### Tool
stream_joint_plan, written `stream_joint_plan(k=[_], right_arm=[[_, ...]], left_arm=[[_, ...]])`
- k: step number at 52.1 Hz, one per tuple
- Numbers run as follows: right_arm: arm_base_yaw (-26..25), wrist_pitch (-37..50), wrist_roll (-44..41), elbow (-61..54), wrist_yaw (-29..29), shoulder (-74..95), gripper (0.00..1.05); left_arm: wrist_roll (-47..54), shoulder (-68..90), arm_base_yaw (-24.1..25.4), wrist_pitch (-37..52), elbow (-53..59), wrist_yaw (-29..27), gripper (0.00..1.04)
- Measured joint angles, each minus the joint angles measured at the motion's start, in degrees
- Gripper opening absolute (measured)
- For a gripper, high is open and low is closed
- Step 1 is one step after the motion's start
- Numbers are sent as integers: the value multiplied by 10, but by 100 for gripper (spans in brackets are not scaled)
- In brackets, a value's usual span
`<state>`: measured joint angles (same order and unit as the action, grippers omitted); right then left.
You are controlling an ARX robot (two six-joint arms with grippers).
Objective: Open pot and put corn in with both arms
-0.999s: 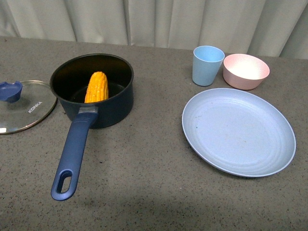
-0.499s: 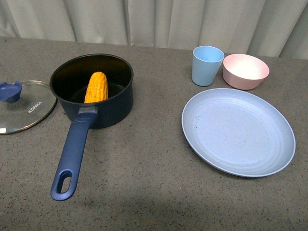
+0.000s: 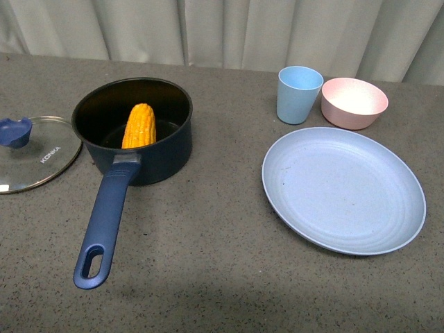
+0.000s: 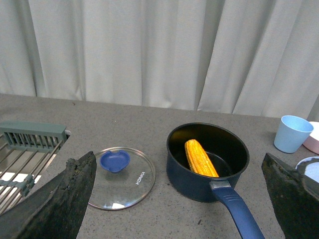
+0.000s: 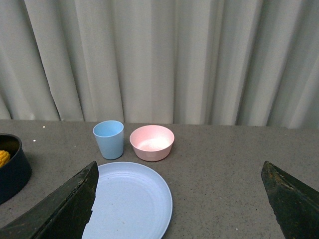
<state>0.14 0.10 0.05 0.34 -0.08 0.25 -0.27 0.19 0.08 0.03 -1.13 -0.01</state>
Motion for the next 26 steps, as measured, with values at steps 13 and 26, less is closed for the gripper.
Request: stream_joint_plan(k=[13,26], right_arm=[[0,0,0,0,0,0,96],[0,0,0,0,0,0,96]], left_arm=[[0,0,0,0,0,0,98],[0,0,0,0,0,0,98]])
